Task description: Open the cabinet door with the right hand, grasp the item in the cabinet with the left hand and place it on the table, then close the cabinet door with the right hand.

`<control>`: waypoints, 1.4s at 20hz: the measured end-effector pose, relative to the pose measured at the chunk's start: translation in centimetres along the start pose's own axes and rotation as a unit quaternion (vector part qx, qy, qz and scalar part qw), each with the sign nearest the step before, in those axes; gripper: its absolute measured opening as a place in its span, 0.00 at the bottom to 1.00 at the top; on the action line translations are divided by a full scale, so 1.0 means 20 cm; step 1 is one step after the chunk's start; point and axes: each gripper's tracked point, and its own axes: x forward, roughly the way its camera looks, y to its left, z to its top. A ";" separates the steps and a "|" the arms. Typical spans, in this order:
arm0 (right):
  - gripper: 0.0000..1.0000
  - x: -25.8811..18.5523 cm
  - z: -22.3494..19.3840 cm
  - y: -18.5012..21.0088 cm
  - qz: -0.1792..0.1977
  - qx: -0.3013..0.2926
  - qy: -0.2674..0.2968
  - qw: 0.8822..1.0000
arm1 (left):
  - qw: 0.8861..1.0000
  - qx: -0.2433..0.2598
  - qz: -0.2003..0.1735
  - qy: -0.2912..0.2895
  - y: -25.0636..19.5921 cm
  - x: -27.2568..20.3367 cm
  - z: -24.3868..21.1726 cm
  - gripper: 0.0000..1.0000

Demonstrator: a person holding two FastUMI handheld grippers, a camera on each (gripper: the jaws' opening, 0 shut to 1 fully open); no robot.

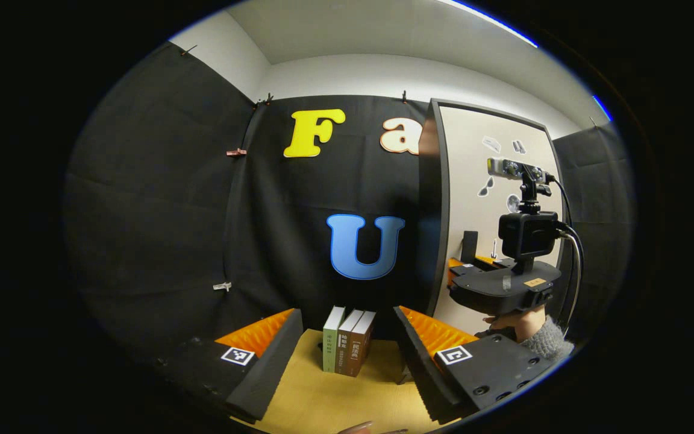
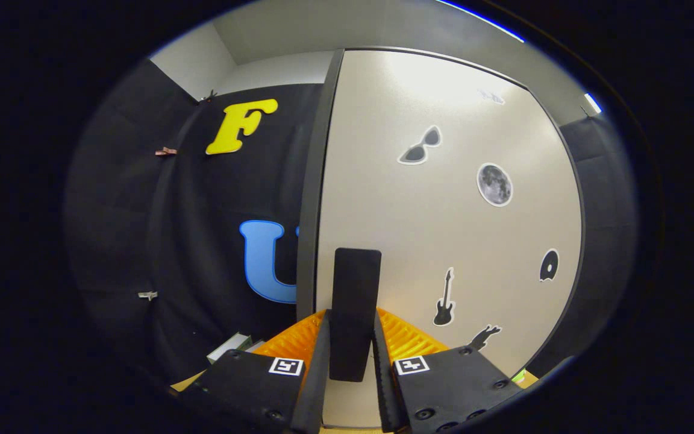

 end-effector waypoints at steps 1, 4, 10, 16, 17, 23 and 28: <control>0.36 -0.01 0.00 0.00 -0.006 0.004 0.000 1.000 | 1.000 0.004 0.004 -0.003 0.02 0.00 0.02 0.94; 0.34 0.00 0.00 0.00 -0.019 0.004 0.007 1.000 | 1.000 0.018 0.015 -0.011 0.08 -0.02 0.04 0.94; 0.15 0.00 0.00 0.00 -0.028 -0.022 0.009 0.999 | 1.000 -0.001 0.006 -0.014 0.13 -0.08 0.04 0.94; 0.14 -0.04 0.00 0.00 -0.006 -0.017 0.028 0.999 | 1.000 -0.013 -0.005 -0.017 0.16 -0.17 0.04 0.95; 0.14 -0.06 0.01 0.01 -0.001 -0.015 0.031 0.999 | 1.000 -0.012 -0.005 -0.019 0.17 -0.18 0.05 0.95; 0.15 -0.25 0.08 0.02 0.030 -0.011 0.033 0.999 | 0.999 -0.008 -0.048 -0.020 0.05 -0.31 0.00 0.94; 0.14 -0.41 0.11 -0.02 0.038 -0.011 0.023 0.999 | 0.995 -0.019 -0.093 -0.008 -0.07 -0.42 -0.07 0.91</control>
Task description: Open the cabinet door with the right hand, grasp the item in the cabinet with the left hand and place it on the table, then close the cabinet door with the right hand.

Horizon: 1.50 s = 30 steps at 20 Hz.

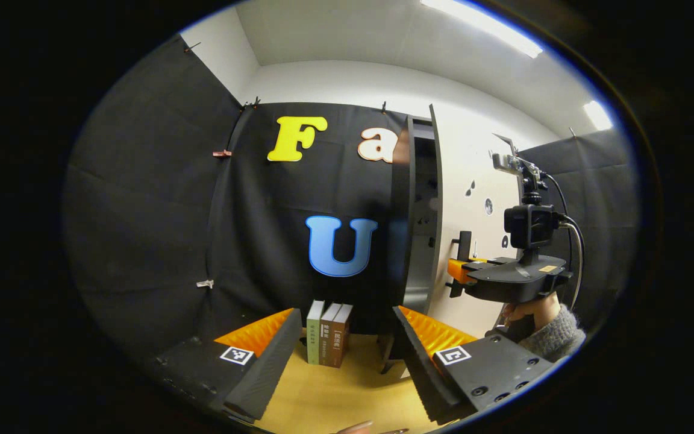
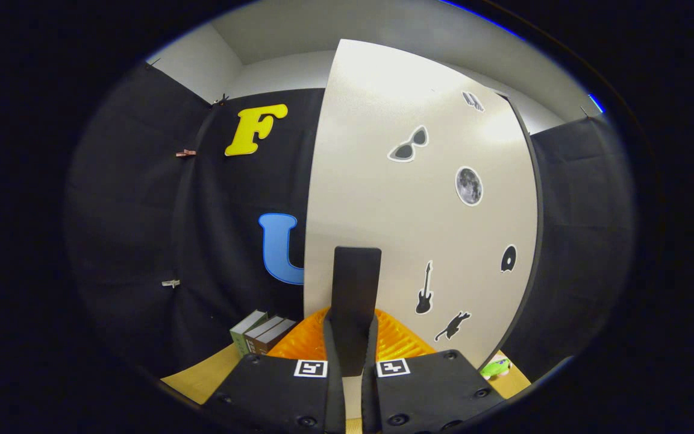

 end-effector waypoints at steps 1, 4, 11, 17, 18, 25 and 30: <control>0.14 -0.04 0.00 -0.02 0.001 -0.003 0.003 1.000 | 1.000 -0.004 -0.008 0.007 -0.04 -0.02 -0.02 0.94; 0.14 -0.14 0.03 -0.07 0.007 -0.003 0.006 1.000 | 0.999 0.000 -0.034 0.004 -0.12 -0.06 0.01 0.94; 0.14 -0.49 0.00 -0.33 -0.007 -0.004 0.010 1.000 | 0.993 0.009 -0.114 -0.009 -0.40 -0.04 0.03 0.94; 0.14 -0.70 0.01 -0.57 -0.032 0.004 0.009 0.999 | 0.980 0.009 -0.198 -0.008 -0.70 -0.01 0.00 0.94; 0.14 -0.72 0.01 -0.61 -0.033 0.000 0.009 0.999 | 0.978 0.008 -0.209 -0.003 -0.74 0.00 -0.01 0.94; 0.13 -0.88 0.00 -0.89 -0.069 -0.017 0.008 0.997 | 0.964 -0.009 -0.267 0.001 -1.01 0.05 -0.03 0.94; 0.12 -0.95 -0.01 -1.02 -0.063 -0.038 0.015 0.997 | 0.954 -0.017 -0.298 0.006 -1.20 0.08 -0.05 0.91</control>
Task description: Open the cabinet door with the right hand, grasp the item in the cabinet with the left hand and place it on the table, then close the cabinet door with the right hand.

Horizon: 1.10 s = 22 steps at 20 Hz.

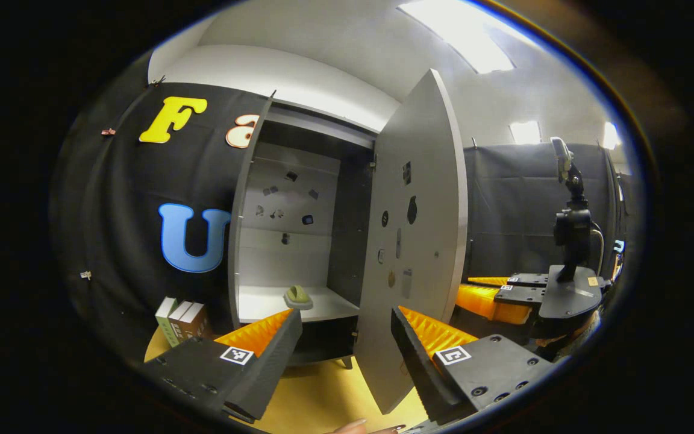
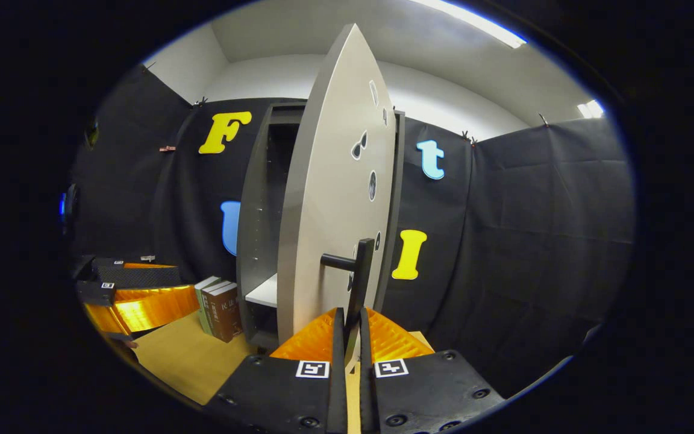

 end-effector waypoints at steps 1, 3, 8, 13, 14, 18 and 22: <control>0.12 -0.01 0.00 -0.03 0.004 0.001 0.000 1.000 | 1.000 -0.001 -0.008 -0.001 -0.03 0.02 0.00 0.91; 0.12 -0.02 0.00 -0.07 0.013 0.017 0.001 1.000 | 1.000 0.005 -0.016 -0.004 -0.06 0.06 0.01 0.91; 0.12 -0.03 -0.02 -0.19 0.030 0.065 0.006 0.997 | 1.000 0.006 -0.027 0.003 -0.11 0.19 -0.03 0.94; 0.12 -0.06 0.01 -0.31 0.025 0.080 -0.002 0.997 | 1.000 0.010 -0.026 0.005 -0.14 0.32 -0.05 0.94; 0.12 -0.06 0.01 -0.34 0.020 0.077 -0.003 0.997 | 1.000 0.007 -0.028 0.006 -0.14 0.35 -0.05 0.94; 0.12 -0.05 0.01 -0.49 -0.031 0.058 -0.010 0.998 | 1.000 -0.003 -0.030 0.002 -0.13 0.45 -0.03 0.94; 0.09 -0.11 0.04 -0.57 -0.038 0.063 -0.020 0.997 | 1.000 0.002 -0.024 0.008 -0.09 0.53 -0.02 0.94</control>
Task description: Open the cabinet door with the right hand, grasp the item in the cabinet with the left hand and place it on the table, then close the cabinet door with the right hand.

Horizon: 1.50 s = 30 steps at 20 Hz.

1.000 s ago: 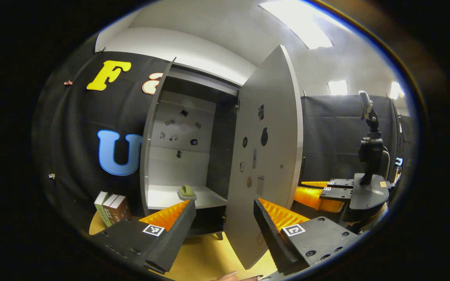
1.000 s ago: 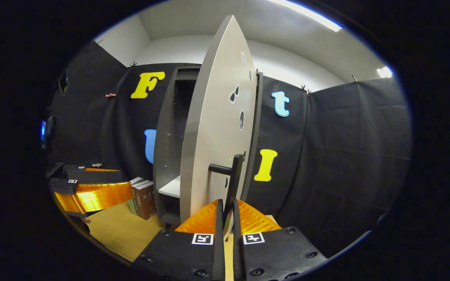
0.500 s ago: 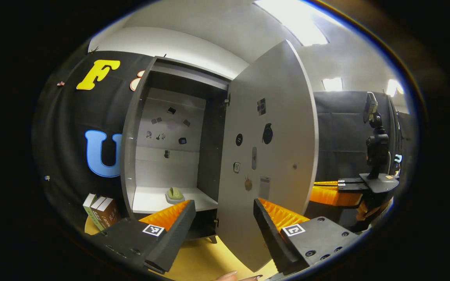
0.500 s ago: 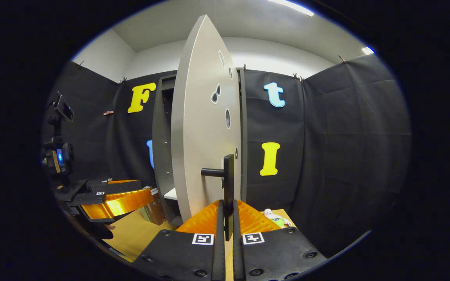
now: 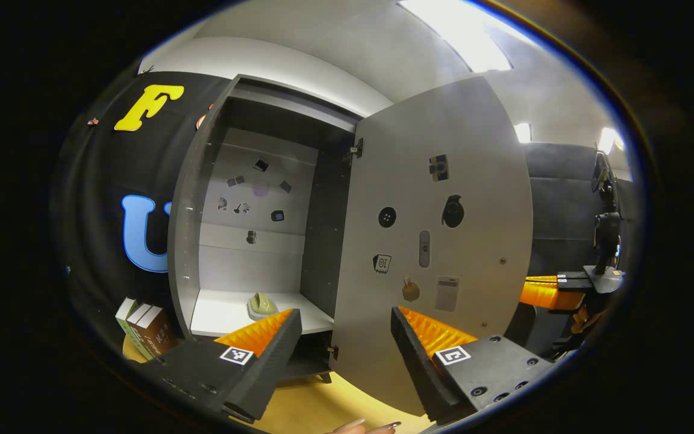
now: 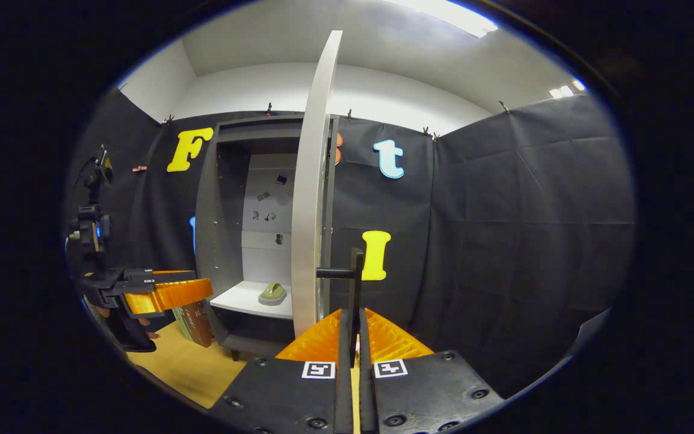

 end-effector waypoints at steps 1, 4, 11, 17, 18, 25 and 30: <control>0.08 -0.02 0.01 0.01 0.006 0.009 0.000 1.000 | 1.000 0.005 0.005 0.002 0.02 0.02 0.00 0.94; 0.07 -0.08 -0.02 -0.07 -0.004 0.005 0.003 1.000 | 1.000 0.010 0.017 0.007 0.08 0.07 -0.01 0.94; 0.40 -0.20 -0.09 -0.44 -0.114 -0.053 0.013 0.992 | 0.998 -0.012 0.047 0.046 0.37 0.33 -0.06 0.94; 0.95 -0.13 -0.18 -0.50 -0.098 -0.080 0.030 0.991 | 0.990 -0.054 0.076 0.108 0.63 0.71 -0.24 0.94; 0.97 -0.11 -0.19 -0.50 -0.092 -0.081 0.030 0.992 | 0.987 -0.065 0.085 0.123 0.68 0.77 -0.28 0.94; 0.97 0.03 -0.28 -0.73 -0.116 -0.081 0.052 0.989 | 0.978 -0.041 0.128 0.161 0.95 1.23 -0.42 0.93; 0.97 0.11 -0.34 -0.86 -0.132 -0.080 0.064 0.986 | 0.964 -0.041 0.161 0.208 1.07 1.41 -0.56 0.93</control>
